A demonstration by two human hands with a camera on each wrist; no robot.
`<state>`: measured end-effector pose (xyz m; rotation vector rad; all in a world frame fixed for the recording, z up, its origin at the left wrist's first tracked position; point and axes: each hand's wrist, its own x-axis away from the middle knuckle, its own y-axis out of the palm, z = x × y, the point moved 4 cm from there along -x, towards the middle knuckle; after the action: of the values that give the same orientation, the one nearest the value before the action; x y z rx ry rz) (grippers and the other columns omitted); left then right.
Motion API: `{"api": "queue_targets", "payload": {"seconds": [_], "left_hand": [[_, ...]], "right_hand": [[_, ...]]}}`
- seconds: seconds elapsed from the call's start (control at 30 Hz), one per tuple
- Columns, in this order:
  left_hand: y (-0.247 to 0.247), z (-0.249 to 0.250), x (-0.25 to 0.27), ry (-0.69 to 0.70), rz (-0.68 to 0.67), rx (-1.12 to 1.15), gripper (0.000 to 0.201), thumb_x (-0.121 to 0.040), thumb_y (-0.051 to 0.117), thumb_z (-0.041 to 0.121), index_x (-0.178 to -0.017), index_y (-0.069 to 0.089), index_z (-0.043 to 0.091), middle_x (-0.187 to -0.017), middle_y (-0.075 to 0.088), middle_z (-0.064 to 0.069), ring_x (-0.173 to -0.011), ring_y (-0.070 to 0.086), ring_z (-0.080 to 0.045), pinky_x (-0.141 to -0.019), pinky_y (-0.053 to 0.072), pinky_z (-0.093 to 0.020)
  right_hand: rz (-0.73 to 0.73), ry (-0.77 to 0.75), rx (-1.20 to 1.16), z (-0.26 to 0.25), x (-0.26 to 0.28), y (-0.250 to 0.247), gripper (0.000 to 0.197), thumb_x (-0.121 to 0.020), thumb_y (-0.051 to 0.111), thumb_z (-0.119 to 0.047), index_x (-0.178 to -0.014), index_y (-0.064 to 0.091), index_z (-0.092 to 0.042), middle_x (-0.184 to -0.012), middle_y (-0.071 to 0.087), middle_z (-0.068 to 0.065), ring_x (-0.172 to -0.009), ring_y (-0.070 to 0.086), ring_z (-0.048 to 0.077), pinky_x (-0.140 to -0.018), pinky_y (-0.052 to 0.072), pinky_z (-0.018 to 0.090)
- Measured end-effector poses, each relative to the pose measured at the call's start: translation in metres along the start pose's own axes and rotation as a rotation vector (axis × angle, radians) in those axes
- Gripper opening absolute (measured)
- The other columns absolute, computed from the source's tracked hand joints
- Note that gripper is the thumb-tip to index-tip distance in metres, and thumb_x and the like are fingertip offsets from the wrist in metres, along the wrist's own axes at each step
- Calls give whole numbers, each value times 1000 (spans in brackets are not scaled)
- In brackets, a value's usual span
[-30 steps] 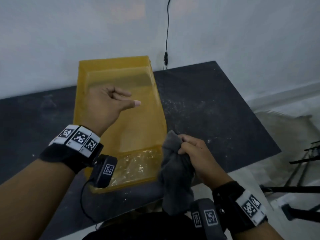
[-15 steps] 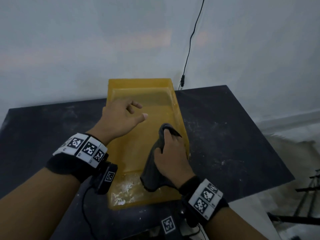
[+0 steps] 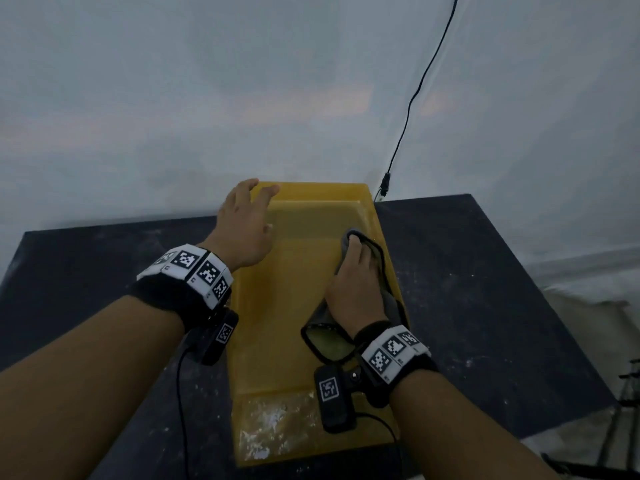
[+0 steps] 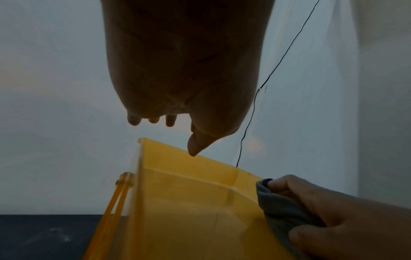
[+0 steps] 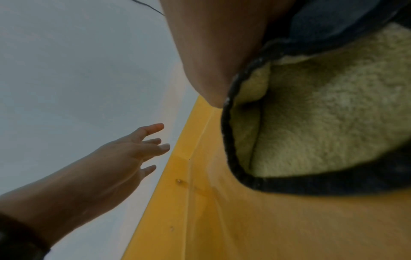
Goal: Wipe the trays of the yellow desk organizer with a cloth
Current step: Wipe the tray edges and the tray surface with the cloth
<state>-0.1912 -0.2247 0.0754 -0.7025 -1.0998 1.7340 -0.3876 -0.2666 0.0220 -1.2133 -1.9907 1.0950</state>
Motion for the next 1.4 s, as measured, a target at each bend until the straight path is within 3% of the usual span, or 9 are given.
{"api": "queue_targets", "payload": {"seconds": [0.13, 0.37, 0.53, 0.63, 0.83, 0.97, 1.13, 1.3, 1.4], "left_hand": [[3, -11, -15, 21, -22, 1, 68, -96, 48, 7, -154, 18, 25, -162, 5, -14, -150, 0, -35, -121, 9, -54], [0, -28, -28, -30, -83, 155, 85, -93, 55, -1, -157, 3, 21, -164, -8, -15, -150, -11, -33, -122, 6, -49], [-1, -50, -33, -72, -131, 395, 78, -100, 51, 12, -158, -1, 22, -165, 10, -5, -151, 13, -18, -121, 21, -39], [-6, -54, -30, -48, -145, 457, 71, -101, 45, 12, -158, 2, 22, -159, 26, -1, -136, 30, -6, -109, 34, -31], [-8, -63, -35, -13, -142, 625, 78, -98, 51, 6, -157, 3, 21, -159, 24, 3, -133, 27, -3, -108, 32, -27], [-5, -65, -34, -2, -150, 694, 77, -98, 50, 3, -157, 4, 22, -160, 22, 5, -137, 29, -4, -106, 34, -24], [-1, -71, -36, 0, -148, 746, 76, -98, 46, -5, -157, 7, 22, -162, 18, 1, -147, 22, -12, -114, 29, -26], [0, -75, -38, -4, -143, 775, 75, -97, 46, -8, -157, 10, 21, -162, 19, -2, -148, 21, -13, -118, 26, -29], [0, -76, -38, -2, -149, 800, 75, -98, 47, -6, -157, 10, 22, -162, 19, -1, -147, 22, -11, -118, 28, -32]], "right_hand": [[34, -81, 213, -7, -28, -4, 65, -101, 39, -4, -158, 8, -6, -161, 19, 21, -148, 19, 38, -121, 23, 47], [-44, 81, -52, -17, -72, -5, 74, -97, 44, 0, -159, 5, -8, -164, 14, 14, -150, 19, 32, -118, 28, 40], [24, 229, -236, -25, -102, 5, 72, -99, 41, -5, -160, 3, -9, -166, 12, 9, -152, 16, 32, -121, 25, 47], [69, 305, -267, -34, -110, 14, 75, -95, 40, -5, -159, 1, -6, -167, 9, 11, -154, 8, 32, -125, 11, 47], [9, 367, -332, -50, -133, 20, 76, -97, 39, -6, -157, -8, 0, -168, 2, 13, -155, -3, 27, -125, -6, 40], [4, 347, -466, -68, -125, 34, 76, -99, 37, -7, -158, -10, -6, -168, -1, 12, -155, -2, 30, -125, 9, 48], [-93, 223, -600, -113, -106, 68, 80, -94, 37, -19, -159, -7, -24, -164, 25, 11, -149, 26, 37, -116, 33, 52], [-275, -39, -587, -132, -96, 76, 60, -101, 41, -11, -159, 25, -16, -159, 38, 9, -145, 36, 27, -112, 30, 27], [-228, -98, -534, -124, -106, 62, 56, -99, 44, -8, -154, 38, -17, -155, 43, 3, -141, 41, 20, -107, 29, 19]]}}
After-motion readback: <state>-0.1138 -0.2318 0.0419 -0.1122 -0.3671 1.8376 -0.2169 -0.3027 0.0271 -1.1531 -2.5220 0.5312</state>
